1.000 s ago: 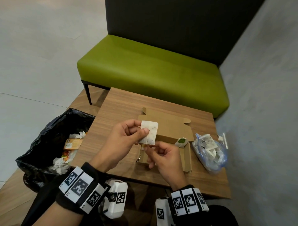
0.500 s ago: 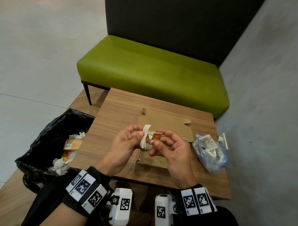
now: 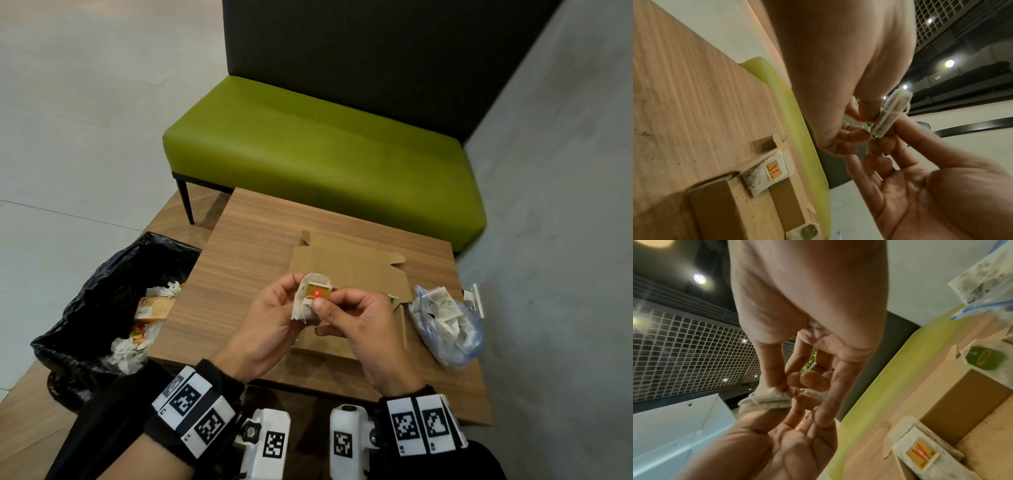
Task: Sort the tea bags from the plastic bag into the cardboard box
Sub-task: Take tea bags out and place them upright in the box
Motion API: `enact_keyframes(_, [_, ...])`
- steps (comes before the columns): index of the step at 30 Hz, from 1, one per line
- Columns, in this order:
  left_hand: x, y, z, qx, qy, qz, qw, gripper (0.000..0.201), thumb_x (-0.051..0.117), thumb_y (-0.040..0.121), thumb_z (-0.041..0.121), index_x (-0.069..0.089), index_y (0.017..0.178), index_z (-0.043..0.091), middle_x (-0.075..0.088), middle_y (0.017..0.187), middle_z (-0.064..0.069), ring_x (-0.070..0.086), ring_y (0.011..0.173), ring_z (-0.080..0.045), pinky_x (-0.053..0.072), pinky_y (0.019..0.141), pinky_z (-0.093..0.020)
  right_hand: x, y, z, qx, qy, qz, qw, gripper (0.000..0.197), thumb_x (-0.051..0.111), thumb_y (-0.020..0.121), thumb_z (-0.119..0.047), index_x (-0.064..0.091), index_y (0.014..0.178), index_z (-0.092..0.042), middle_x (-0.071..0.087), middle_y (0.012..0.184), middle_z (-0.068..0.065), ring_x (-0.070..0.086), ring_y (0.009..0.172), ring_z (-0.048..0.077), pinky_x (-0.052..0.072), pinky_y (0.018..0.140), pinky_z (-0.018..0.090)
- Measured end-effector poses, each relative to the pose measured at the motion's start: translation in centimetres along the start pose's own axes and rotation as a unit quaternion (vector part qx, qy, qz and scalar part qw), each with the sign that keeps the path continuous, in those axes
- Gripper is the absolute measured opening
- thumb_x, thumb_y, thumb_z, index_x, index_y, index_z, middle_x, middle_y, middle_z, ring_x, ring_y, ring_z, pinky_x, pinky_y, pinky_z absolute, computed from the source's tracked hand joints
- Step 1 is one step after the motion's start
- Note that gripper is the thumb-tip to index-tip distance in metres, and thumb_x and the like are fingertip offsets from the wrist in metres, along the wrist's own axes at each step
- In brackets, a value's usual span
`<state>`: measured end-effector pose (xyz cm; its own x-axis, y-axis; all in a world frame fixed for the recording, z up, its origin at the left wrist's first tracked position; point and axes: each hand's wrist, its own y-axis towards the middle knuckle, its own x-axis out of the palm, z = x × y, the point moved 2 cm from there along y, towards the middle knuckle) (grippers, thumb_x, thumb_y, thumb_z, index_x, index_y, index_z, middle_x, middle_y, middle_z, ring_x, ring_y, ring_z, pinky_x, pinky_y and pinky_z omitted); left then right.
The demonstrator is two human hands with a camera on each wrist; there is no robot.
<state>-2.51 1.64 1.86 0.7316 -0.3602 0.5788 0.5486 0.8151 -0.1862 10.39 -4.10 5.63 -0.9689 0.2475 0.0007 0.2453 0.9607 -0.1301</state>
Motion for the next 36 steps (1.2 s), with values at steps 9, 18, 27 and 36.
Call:
enact_keyframes(9, [0.1,-0.3,0.0,0.05,0.081,0.035,0.995,0.036,0.06,0.092,0.034,0.072,0.105,0.003,0.064,0.11,-0.036,0.057,0.103,-0.055,0.041,0.097,-0.063,-0.9,0.4,0.4,-0.038,-0.098,0.096,0.99,0.022,0.085,0.072,-0.029,0.072,0.07,-0.011,0.072,0.072,0.013,0.069,0.071,0.037,0.058,0.064,0.057])
enact_keyframes(18, [0.4,0.0,0.0,0.063,0.131,0.059,0.988,0.033,0.068,0.081,0.023,0.071,0.098,-0.006,0.072,0.097,-0.024,0.066,0.089,-0.029,0.052,0.089,-0.046,-1.7,0.8,1.2,0.021,-0.049,0.095,0.994,0.033,0.091,0.063,-0.024,0.068,0.081,-0.009,0.062,0.067,0.008,0.059,0.063,0.017,0.057,0.063,0.046])
enact_keyframes(27, [0.0,0.9,-0.8,0.073,0.213,0.073,0.972,0.012,0.066,0.09,0.011,0.076,0.096,0.007,0.076,0.091,-0.005,0.069,0.083,-0.008,0.051,0.07,-0.016,-1.8,0.9,2.6,-0.005,-0.073,0.068,0.995,0.005,0.075,0.086,-0.014,0.074,0.09,-0.014,0.068,0.068,-0.006,0.056,0.055,0.01,0.051,0.053,0.023])
enact_keyframes(36, [-4.0,1.7,-2.3,0.004,0.484,0.185,0.855,0.031,0.073,0.087,0.029,0.065,0.114,0.018,0.062,0.095,0.007,0.059,0.081,-0.009,0.046,0.069,-0.021,-4.5,3.8,7.2,0.131,-0.226,0.062,0.963,0.006,0.074,0.087,-0.023,0.073,0.083,-0.019,0.069,0.077,-0.003,0.06,0.067,0.012,0.055,0.06,0.036])
